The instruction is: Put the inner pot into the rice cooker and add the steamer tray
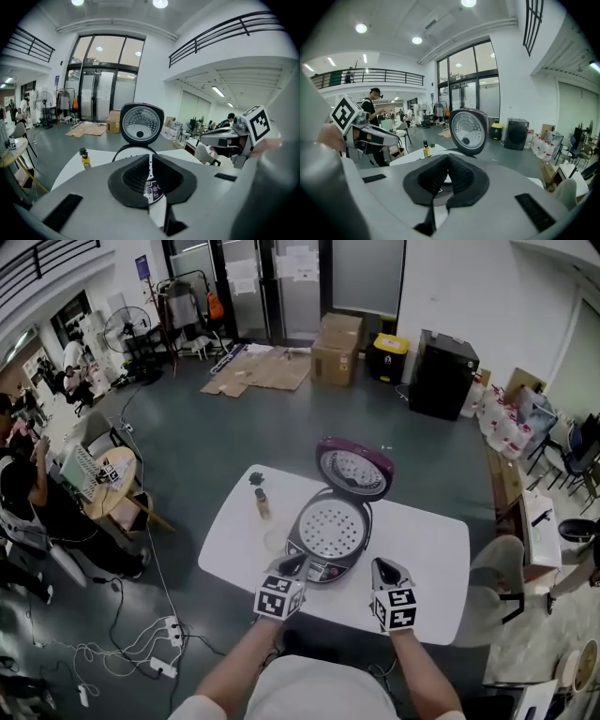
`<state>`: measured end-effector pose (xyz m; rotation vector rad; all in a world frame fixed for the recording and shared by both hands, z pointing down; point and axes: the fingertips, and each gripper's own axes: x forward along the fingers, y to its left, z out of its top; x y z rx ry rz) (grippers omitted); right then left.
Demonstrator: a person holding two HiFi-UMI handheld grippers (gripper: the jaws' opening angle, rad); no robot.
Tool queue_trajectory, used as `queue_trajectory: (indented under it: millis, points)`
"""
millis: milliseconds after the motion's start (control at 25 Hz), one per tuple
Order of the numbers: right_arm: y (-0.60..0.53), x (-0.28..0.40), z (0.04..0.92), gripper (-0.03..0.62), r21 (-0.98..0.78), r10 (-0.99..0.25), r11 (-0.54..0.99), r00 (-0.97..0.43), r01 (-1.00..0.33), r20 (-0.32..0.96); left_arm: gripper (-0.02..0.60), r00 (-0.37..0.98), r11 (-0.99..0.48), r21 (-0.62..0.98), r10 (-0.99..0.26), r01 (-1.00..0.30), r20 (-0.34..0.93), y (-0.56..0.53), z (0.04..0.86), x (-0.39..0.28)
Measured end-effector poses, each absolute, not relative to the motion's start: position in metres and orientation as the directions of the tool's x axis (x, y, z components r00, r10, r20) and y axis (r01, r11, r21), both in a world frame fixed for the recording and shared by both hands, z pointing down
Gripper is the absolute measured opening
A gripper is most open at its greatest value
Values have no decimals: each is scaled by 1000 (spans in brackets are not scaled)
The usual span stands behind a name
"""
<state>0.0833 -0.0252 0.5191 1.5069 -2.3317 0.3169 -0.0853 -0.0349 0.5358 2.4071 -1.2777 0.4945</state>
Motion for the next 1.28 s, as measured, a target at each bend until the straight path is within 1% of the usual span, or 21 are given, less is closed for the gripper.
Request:
queue_trajectory:
  millis: [200, 560, 1280]
  points:
    - [-22, 77, 507, 12, 8, -836, 433, -398, -902, 379, 14, 545, -531, 164, -721, -832, 429, -27, 519, -97]
    - [-19, 78, 484, 11, 9, -861, 406, -379, -914, 340, 14, 581, -574, 145, -719, -806, 381, -31, 499, -128]
    - [-12, 54, 481, 11, -15, -861, 400, -382, -916, 335, 14, 591, -575, 169, -713, -801, 377, -24, 503, -150]
